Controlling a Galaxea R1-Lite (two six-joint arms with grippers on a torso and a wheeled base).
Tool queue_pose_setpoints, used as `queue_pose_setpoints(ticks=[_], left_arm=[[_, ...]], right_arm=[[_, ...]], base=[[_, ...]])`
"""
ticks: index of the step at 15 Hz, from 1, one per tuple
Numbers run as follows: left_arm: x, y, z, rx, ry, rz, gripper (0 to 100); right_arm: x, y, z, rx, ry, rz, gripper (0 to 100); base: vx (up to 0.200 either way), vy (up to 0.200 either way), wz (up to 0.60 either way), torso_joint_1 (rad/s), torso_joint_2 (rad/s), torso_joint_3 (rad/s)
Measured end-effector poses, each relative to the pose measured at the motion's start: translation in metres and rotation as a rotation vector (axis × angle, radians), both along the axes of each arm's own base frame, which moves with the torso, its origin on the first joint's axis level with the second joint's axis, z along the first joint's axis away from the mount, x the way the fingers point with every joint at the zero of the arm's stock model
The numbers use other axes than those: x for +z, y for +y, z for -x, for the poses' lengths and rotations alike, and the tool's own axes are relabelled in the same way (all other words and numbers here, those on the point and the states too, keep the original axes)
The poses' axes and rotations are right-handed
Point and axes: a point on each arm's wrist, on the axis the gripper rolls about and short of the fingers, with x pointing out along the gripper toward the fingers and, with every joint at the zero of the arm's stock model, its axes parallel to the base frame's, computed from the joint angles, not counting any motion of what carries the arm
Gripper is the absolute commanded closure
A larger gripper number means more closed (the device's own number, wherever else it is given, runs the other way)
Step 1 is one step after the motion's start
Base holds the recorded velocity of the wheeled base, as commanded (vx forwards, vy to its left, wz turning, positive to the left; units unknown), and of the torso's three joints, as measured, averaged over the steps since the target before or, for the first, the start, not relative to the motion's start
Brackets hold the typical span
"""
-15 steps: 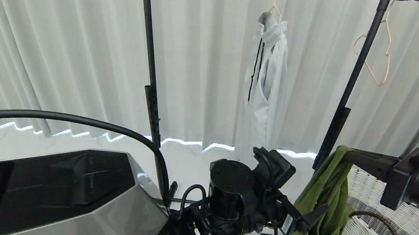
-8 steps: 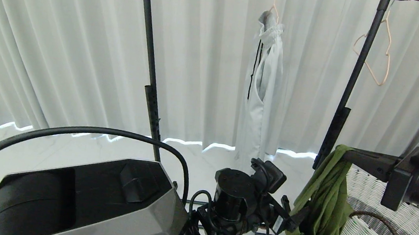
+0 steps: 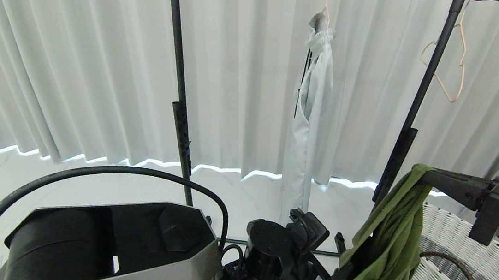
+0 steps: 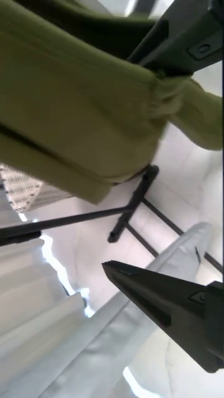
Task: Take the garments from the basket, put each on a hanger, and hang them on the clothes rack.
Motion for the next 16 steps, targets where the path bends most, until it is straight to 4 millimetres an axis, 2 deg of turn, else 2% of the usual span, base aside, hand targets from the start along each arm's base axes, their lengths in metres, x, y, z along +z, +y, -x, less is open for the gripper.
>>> queue_pose_setpoints(ticks=[2, 3, 11, 13, 16], left_arm=[[-0.003, 0.005, 0.001, 0.0, -0.02, -0.01, 0], [-0.006, 0.008, 0.003, -0.007, -0.037, -0.025, 100], [-0.004, 0.025, 0.005, -0.002, -0.104, -0.015, 100], [0.01, 0.037, 0.005, 0.005, -0.114, -0.004, 100], [0.041, 0.065, 0.001, 0.054, -0.137, 0.018, 100]], right_arm=[[0.0, 0.0, 0.001, 0.0, -0.002, -0.002, 100], [0.001, 0.0, 0.001, 0.0, -0.003, -0.002, 100], [0.001, 0.0, 0.0, 0.002, 0.001, 0.001, 100], [-0.001, 0.001, -0.002, 0.002, 0.006, 0.005, 100], [-0.003, 0.006, -0.008, 0.009, 0.021, 0.018, 100]], base=[[0.0, 0.0, 0.0, 0.0, 0.0, 0.0], [0.0, 0.0, 0.0, 0.0, 0.0, 0.0], [0.0, 0.0, 0.0, 0.0, 0.0, 0.0], [0.0, 0.0, 0.0, 0.0, 0.0, 0.0], [0.0, 0.0, 0.0, 0.0, 0.0, 0.0]])
